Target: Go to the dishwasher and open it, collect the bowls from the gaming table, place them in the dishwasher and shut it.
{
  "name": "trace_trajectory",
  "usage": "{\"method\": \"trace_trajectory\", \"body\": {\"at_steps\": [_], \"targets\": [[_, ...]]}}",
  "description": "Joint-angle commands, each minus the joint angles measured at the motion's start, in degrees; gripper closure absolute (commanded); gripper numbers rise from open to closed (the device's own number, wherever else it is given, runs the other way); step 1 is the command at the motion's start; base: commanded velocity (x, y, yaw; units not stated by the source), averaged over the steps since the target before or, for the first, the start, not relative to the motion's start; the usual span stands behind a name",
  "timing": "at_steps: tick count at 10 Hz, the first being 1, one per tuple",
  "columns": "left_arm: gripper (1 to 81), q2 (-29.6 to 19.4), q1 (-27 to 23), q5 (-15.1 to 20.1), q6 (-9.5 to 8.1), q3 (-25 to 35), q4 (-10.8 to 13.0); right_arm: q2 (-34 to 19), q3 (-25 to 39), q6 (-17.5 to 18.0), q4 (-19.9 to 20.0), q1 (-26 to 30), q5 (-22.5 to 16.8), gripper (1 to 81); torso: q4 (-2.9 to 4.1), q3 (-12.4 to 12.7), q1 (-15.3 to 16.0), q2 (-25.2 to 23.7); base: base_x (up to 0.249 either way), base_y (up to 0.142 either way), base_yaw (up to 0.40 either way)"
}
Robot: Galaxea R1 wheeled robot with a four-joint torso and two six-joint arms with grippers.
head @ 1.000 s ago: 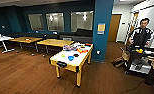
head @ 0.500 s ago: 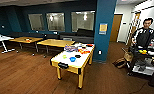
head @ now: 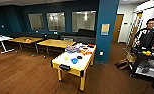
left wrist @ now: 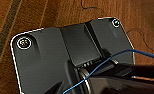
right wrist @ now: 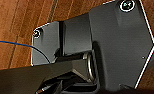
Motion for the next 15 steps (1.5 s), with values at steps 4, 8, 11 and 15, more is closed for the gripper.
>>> {"method": "trace_trajectory", "body": {"at_steps": [4, 8, 11, 15], "targets": [[1.0, 0.0, -2.5, 2.6, 0.12, 0.2, -0.1, -0.1, 0.5, -0.1, -0.8, 2.6, -2.9, 1.0, 0.00, 0.0, 0.0, 0.0, 0.166, 0.000, 0.000], [1.0, 0.2, -2.5, 2.6, 0.03, 0.2, 0.0, -0.1, 0.4, -0.1, -0.8, 2.6, -2.9, 1.0, 0.00, 0.0, 0.0, 0.0, 0.187, 0.034, 0.000], [1.0, 0.2, -2.5, 2.6, 0.03, 0.2, -0.1, -0.2, 0.4, -0.1, -0.8, 2.4, -2.9, 1.0, 0.00, 0.0, 0.0, 0.0, 0.189, 0.073, 0.000], [1.0, 0.1, -2.5, 2.6, 0.03, 0.2, -0.1, -0.1, 0.4, -0.1, -0.9, 2.4, -2.9, 1.0, 0.00, 0.0, 0.0, 0.0, 0.189, 0.090, 0.000]]}}
